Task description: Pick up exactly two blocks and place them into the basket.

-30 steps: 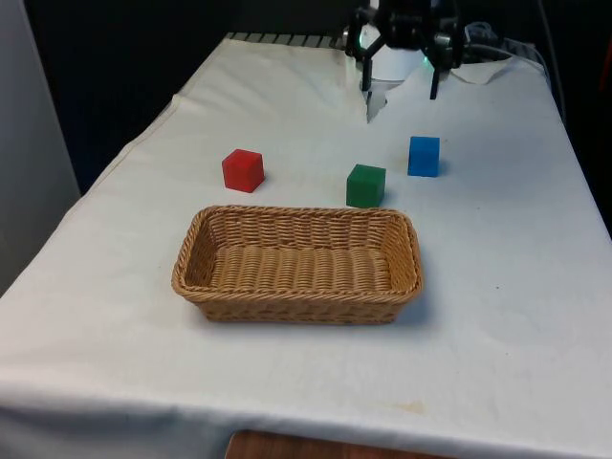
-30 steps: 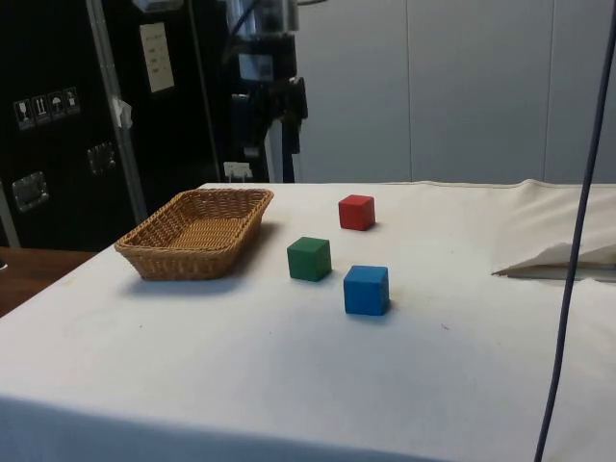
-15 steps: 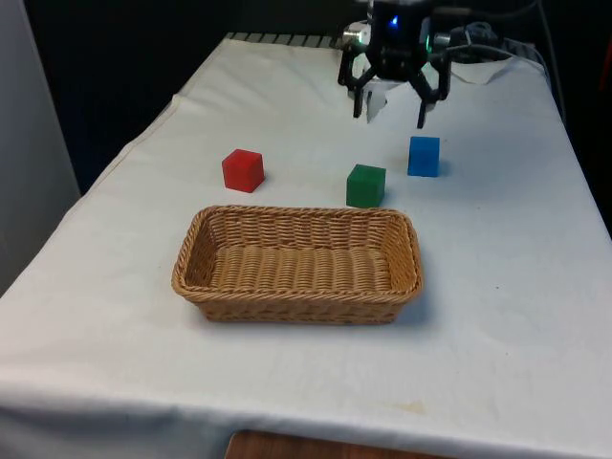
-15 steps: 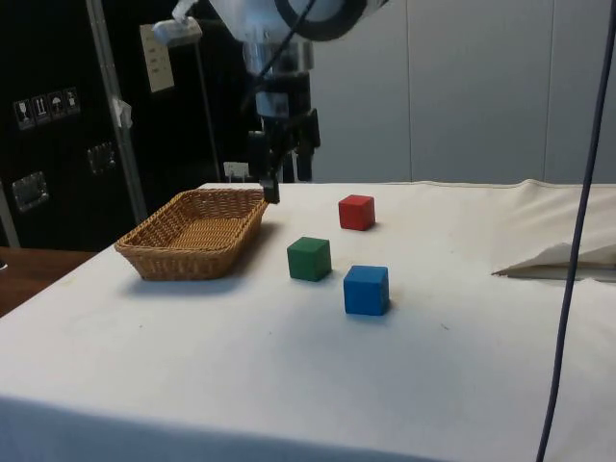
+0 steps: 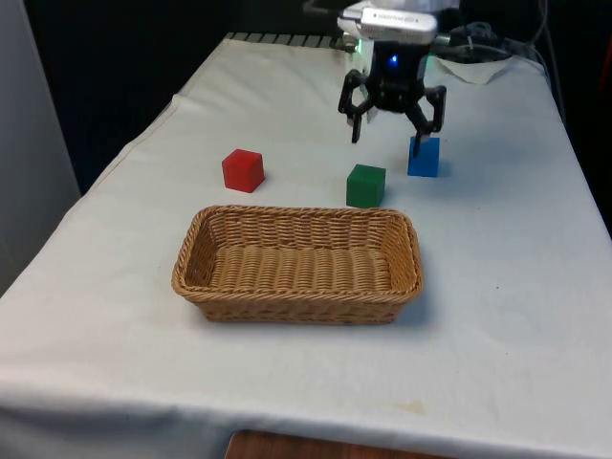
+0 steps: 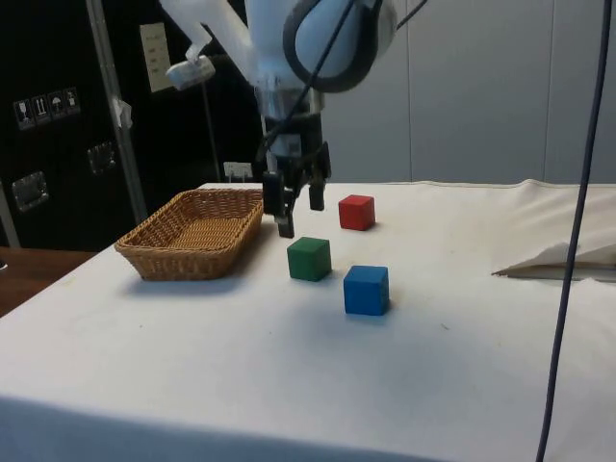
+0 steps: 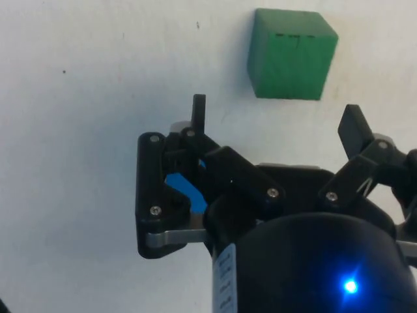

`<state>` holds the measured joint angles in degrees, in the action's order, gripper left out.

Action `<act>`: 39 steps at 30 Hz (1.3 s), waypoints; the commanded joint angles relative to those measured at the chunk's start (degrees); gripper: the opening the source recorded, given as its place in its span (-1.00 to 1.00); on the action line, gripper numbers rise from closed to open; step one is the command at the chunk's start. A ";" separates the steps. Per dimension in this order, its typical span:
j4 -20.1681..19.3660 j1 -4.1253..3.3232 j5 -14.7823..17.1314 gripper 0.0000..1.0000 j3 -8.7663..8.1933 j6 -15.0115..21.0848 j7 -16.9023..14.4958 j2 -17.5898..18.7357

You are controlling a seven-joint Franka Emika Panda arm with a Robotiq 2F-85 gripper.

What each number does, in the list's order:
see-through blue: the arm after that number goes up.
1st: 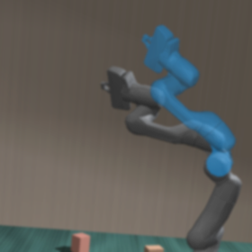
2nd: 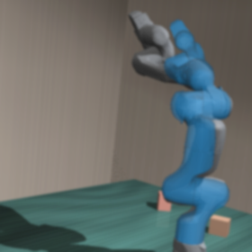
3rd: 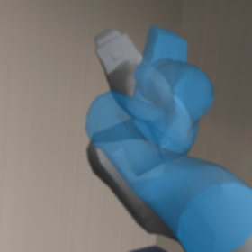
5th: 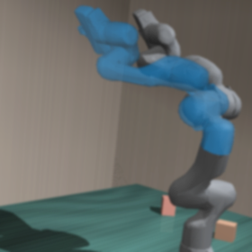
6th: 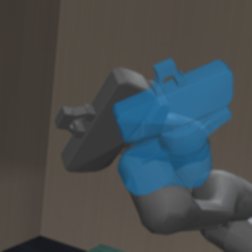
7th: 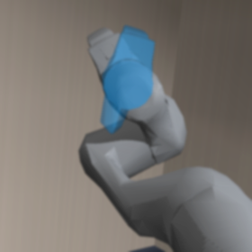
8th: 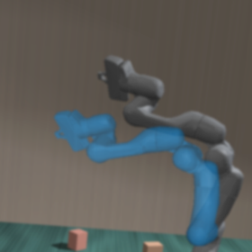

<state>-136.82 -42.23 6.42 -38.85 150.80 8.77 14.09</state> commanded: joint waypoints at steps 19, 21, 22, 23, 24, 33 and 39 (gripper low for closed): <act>0.92 0.97 5.33 1.00 2.64 5.67 -2.12 7.96; 0.92 1.15 5.39 1.00 2.35 5.67 -2.46 8.14; 0.80 1.38 5.44 1.00 2.12 5.73 -2.92 8.14; 0.74 1.49 5.44 1.00 2.01 5.73 -3.09 8.19; 0.74 1.60 5.50 1.00 1.95 5.73 -3.32 8.19; 1.26 2.06 6.53 1.00 2.92 6.70 -3.32 10.54; 2.23 2.46 9.17 1.00 3.90 7.96 -4.07 13.12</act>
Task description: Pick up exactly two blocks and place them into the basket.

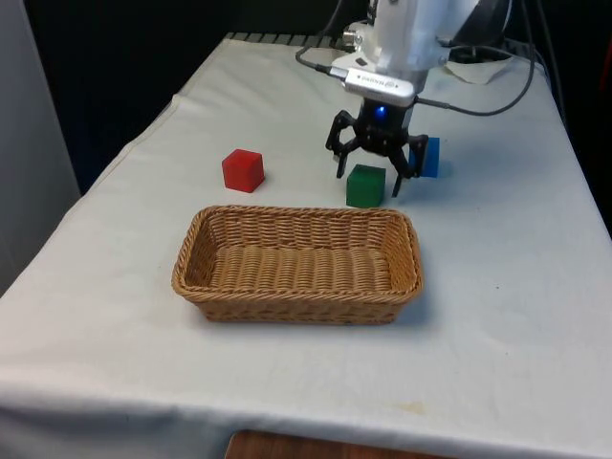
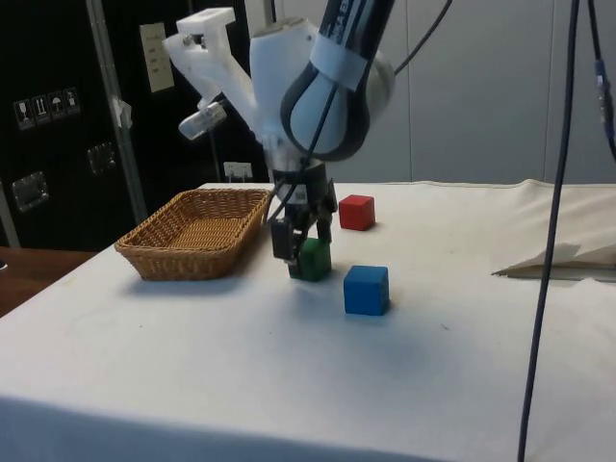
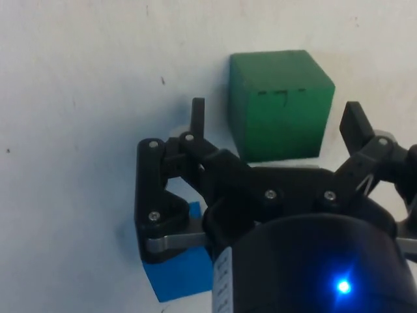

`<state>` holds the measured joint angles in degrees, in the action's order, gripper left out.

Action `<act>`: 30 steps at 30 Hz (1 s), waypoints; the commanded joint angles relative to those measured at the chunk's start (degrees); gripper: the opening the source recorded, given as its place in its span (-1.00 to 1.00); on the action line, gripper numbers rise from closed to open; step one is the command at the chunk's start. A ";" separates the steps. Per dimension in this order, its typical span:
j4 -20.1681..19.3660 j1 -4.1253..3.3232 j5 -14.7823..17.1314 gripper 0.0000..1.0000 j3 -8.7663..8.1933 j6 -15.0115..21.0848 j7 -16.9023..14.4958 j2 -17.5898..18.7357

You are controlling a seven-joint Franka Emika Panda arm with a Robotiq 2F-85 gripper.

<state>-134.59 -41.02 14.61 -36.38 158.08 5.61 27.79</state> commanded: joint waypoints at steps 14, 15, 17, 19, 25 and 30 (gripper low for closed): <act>1.38 1.20 7.79 -0.84 2.29 2.58 -4.53 3.15; 1.43 0.11 6.76 -0.86 1.03 1.72 -3.55 3.32; 1.38 1.20 7.79 -0.88 2.29 2.58 -4.53 3.15; 1.38 1.20 7.79 -0.95 2.29 2.58 -4.53 3.15; 1.60 0.11 6.82 -1.00 0.74 1.72 -3.72 2.75; 1.20 -0.86 5.90 -1.00 -0.57 0.57 -3.50 1.03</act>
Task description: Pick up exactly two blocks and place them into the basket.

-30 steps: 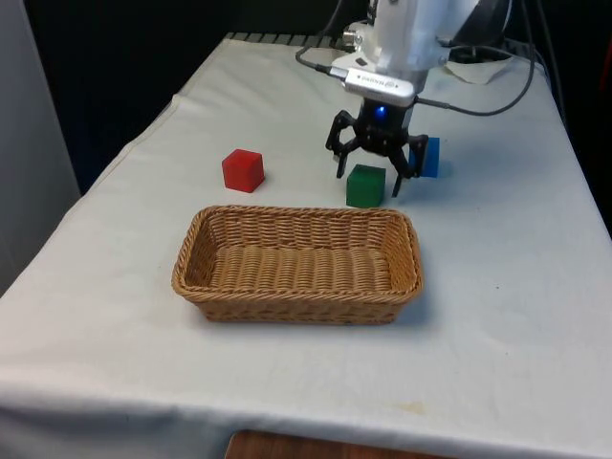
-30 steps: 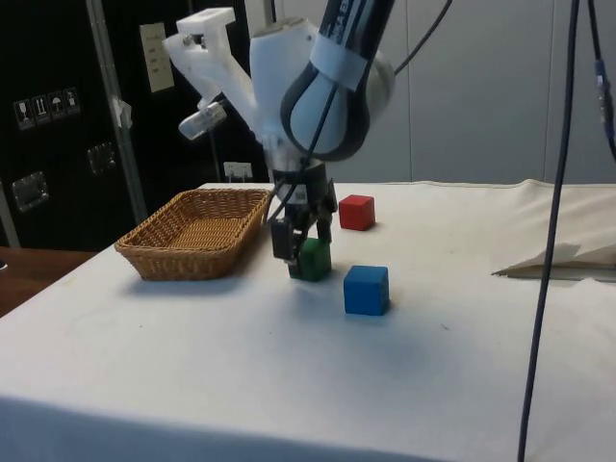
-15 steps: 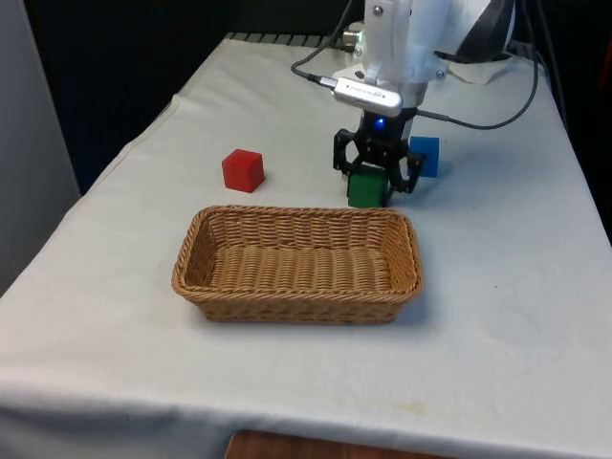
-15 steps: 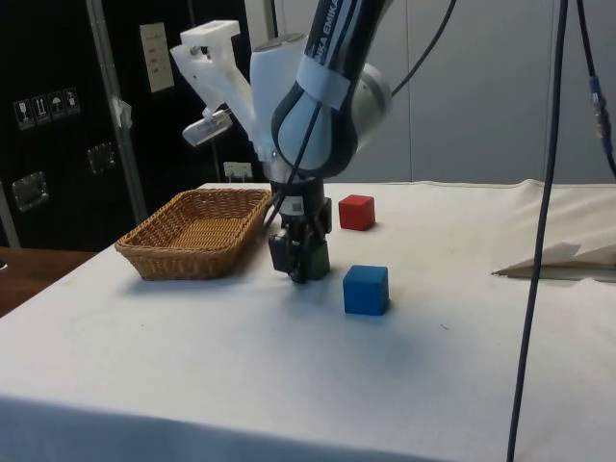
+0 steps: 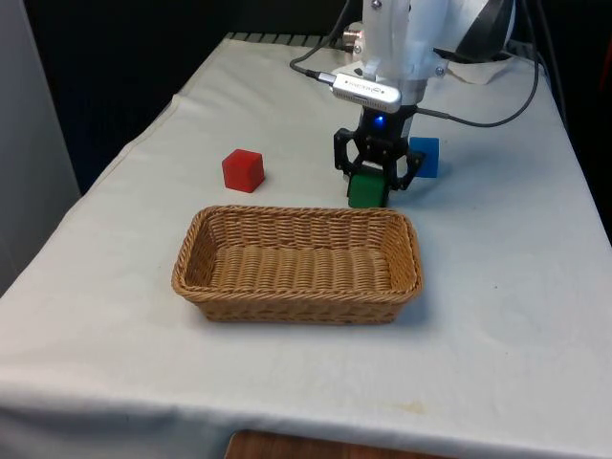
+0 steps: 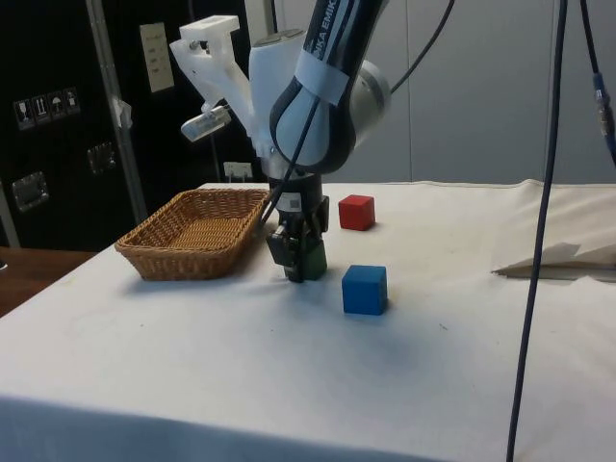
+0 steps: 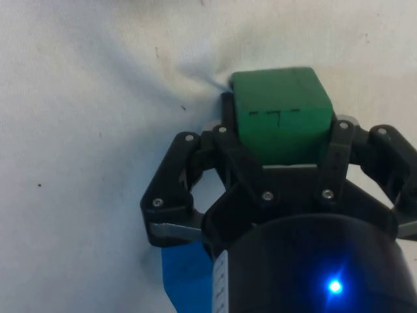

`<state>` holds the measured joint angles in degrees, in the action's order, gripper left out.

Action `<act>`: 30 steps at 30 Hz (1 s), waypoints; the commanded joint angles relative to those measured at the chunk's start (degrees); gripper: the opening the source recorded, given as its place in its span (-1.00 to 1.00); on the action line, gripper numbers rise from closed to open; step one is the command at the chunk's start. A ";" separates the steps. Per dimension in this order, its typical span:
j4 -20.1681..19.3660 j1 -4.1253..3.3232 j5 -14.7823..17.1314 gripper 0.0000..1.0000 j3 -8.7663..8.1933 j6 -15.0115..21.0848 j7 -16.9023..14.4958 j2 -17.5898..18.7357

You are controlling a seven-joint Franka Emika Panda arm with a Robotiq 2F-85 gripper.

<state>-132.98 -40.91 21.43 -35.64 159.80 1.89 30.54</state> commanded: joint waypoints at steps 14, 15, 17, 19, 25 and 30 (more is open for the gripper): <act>-0.74 -1.78 -1.60 -1.00 -2.29 -1.89 0.69 -2.58; -0.74 -1.78 -1.60 -1.00 -2.29 -1.89 0.69 -2.58; -0.74 -1.78 -1.60 -1.00 -2.29 -1.89 0.69 -2.58; 0.00 0.00 0.00 -1.00 0.00 0.00 0.00 0.00; -0.74 -1.78 -1.60 -1.00 -2.29 -1.89 0.69 -2.58; -0.74 -1.78 -1.60 -1.00 -2.29 -1.89 0.69 -2.58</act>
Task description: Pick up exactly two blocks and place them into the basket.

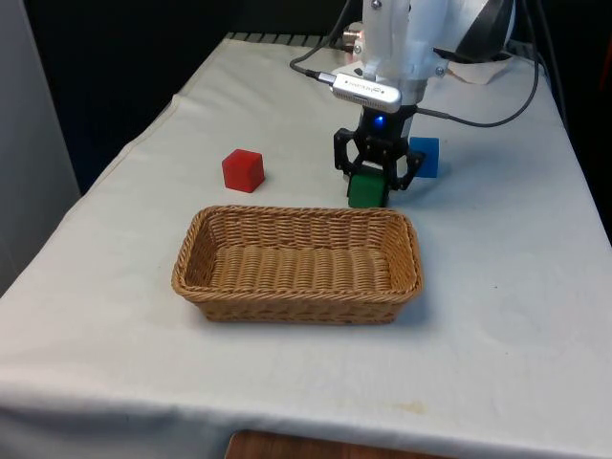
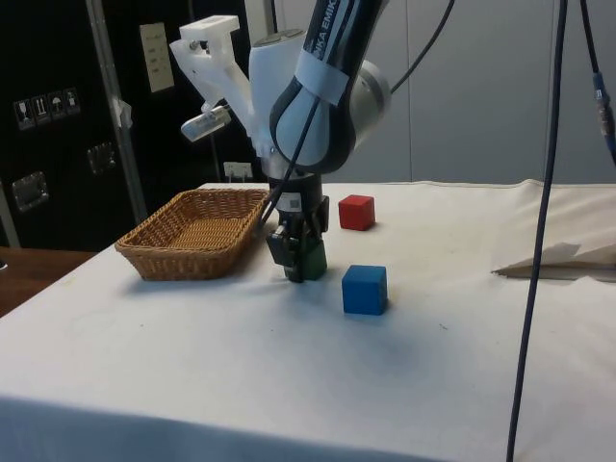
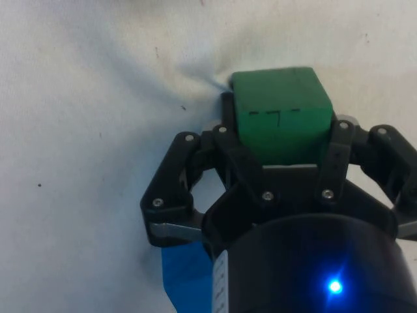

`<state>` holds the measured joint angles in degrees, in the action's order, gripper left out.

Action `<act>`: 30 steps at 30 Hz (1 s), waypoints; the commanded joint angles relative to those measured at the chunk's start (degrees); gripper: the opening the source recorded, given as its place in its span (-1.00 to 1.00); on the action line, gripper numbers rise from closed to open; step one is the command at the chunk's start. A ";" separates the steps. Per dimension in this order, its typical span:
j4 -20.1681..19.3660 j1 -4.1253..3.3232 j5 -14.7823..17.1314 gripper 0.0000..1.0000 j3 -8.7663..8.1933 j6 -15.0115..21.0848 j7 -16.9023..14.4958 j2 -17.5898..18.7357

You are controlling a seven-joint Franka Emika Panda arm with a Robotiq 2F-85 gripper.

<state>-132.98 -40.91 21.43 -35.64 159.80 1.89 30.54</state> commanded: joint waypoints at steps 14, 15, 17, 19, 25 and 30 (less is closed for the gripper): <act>0.00 -0.06 0.00 -0.30 -0.06 -0.06 0.00 0.06; 0.00 -0.06 0.00 0.21 -0.06 -0.06 0.00 0.06; 0.00 -0.06 0.00 0.61 -0.06 -0.06 0.00 0.06; 0.00 -0.06 0.00 0.81 -0.06 -0.06 0.00 0.06; 0.00 -0.06 0.00 1.00 -0.06 -0.06 0.00 0.06; 0.00 -0.11 -0.11 1.00 -0.23 -0.23 0.06 -0.11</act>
<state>-132.93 -40.97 21.43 -35.70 159.74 1.89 30.60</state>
